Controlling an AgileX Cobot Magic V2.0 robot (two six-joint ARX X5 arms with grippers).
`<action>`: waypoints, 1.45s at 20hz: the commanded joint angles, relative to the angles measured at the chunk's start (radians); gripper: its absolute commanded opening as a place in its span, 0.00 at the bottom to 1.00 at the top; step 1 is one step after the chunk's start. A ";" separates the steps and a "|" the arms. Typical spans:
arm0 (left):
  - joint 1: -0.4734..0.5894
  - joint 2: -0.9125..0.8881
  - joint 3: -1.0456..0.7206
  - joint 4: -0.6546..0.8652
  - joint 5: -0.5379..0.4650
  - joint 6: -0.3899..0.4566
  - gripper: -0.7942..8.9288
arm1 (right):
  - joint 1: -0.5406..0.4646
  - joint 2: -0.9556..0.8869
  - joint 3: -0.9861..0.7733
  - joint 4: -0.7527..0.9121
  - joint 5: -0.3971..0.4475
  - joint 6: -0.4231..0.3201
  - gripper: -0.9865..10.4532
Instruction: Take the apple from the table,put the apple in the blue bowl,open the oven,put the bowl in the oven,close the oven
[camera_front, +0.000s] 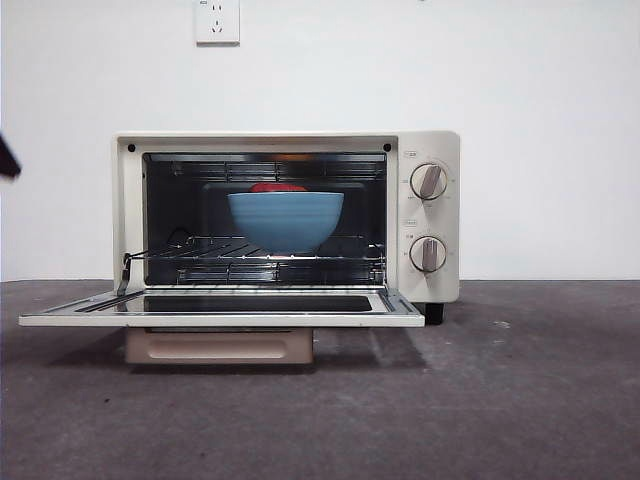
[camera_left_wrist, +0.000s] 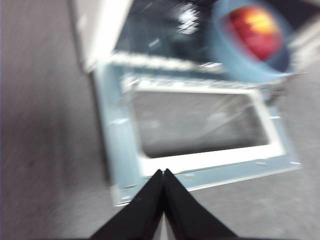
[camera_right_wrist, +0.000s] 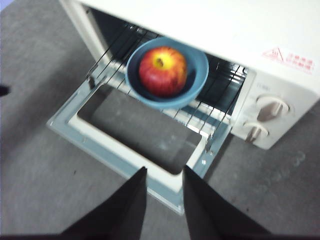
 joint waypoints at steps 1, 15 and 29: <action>0.021 0.092 0.004 0.064 0.005 -0.003 0.09 | 0.021 -0.064 -0.074 0.003 0.000 -0.030 0.19; 0.026 0.576 0.005 0.401 0.000 -0.011 0.09 | 0.021 -0.545 -0.482 0.043 0.001 0.032 0.19; 0.024 0.622 0.005 0.414 0.237 -0.040 0.09 | 0.021 -0.578 -0.482 0.041 0.009 0.058 0.19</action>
